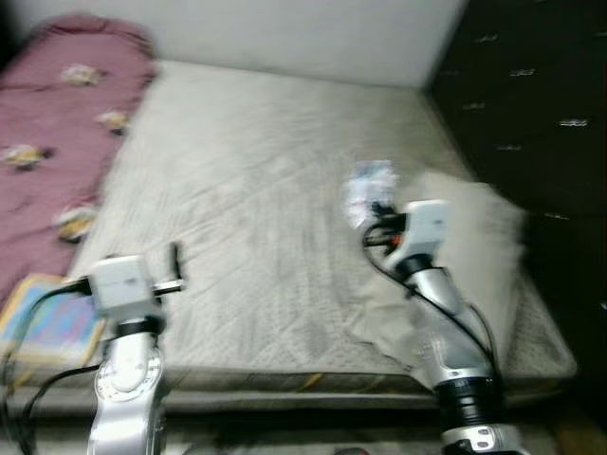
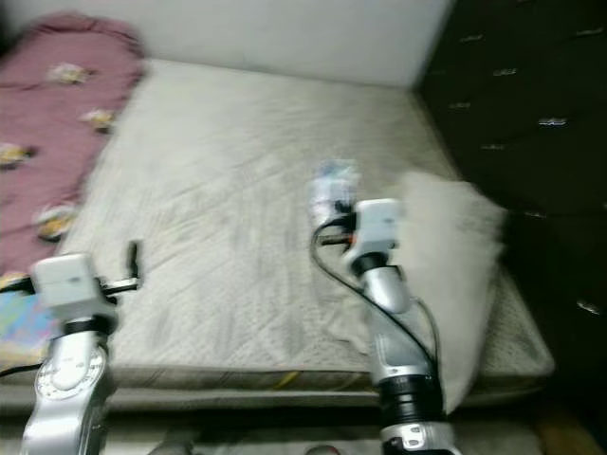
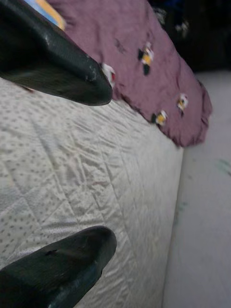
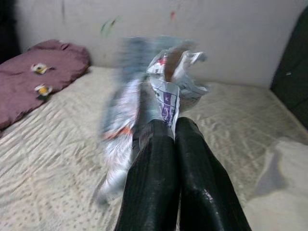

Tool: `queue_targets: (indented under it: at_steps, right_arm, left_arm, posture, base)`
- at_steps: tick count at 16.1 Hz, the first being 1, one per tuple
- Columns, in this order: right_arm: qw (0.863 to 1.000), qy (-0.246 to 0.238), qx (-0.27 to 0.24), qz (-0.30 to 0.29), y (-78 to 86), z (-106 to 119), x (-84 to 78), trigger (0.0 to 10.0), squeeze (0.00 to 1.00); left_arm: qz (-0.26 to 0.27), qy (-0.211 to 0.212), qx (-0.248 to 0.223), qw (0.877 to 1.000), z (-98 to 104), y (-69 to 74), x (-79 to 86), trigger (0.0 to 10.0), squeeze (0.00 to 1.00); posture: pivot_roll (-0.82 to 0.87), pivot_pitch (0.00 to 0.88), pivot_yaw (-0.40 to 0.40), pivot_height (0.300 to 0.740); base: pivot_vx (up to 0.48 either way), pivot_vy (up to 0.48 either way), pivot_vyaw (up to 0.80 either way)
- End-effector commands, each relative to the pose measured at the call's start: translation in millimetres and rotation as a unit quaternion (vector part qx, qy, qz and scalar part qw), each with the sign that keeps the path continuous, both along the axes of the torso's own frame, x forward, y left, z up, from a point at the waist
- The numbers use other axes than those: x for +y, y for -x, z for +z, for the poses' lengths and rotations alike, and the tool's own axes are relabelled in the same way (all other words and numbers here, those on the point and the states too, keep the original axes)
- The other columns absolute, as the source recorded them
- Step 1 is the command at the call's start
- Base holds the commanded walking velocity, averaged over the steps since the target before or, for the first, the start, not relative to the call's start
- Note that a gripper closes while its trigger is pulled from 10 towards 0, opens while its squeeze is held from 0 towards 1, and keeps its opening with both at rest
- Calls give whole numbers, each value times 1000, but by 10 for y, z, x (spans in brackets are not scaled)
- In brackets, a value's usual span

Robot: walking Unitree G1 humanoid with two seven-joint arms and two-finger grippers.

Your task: Clean up the room

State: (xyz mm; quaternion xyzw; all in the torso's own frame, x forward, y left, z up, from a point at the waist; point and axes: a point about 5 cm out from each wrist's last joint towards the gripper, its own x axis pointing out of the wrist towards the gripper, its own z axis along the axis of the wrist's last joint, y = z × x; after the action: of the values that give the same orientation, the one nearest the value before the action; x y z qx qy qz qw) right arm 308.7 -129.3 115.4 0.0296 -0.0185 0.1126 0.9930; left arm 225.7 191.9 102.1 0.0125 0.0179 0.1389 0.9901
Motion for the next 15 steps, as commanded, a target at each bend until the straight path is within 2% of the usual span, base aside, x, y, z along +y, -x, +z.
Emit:
queue_targets:
  at_steps: [1, 5, 8, 13, 15]
  right_arm:
    - [1000, 8, 8, -20, 5, -38, -125, 10000, 0]
    - [1000, 16, 7, -21, -17, -30, -127, 10000, 0]
    - [1000, 17, 9, -20, -17, -35, -123, 10000, 0]
    - [1000, 12, 7, -11, -9, -41, -78, 10000, 0]
    - [1000, 12, 8, -10, -8, -48, -70, 10000, 0]
  left_arm:
    - [-15, 7, -4, 1000, 19, -35, -100, 10000, 0]
    - [-15, 9, -3, 1000, 20, -48, -106, 10000, 0]
    - [-14, 14, -2, 1000, 12, -33, -115, 10000, 0]
    - [-10, 11, -6, 1000, 28, -20, -120, 10000, 0]
    - [-11, 21, -2, 1000, 13, -18, -119, 10000, 0]
  posture:
    - [33, 27, -58, 740]
    - [28, 41, -58, 740]
    - [29, 45, -62, 740]
    - [36, 47, -63, 740]
    - [36, 42, -64, 740]
  base:
    - [0, 480, -506]
    - [0, 480, -470]
    - [0, 480, 0]
    - [0, 0, 0]
    - [0, 476, 0]
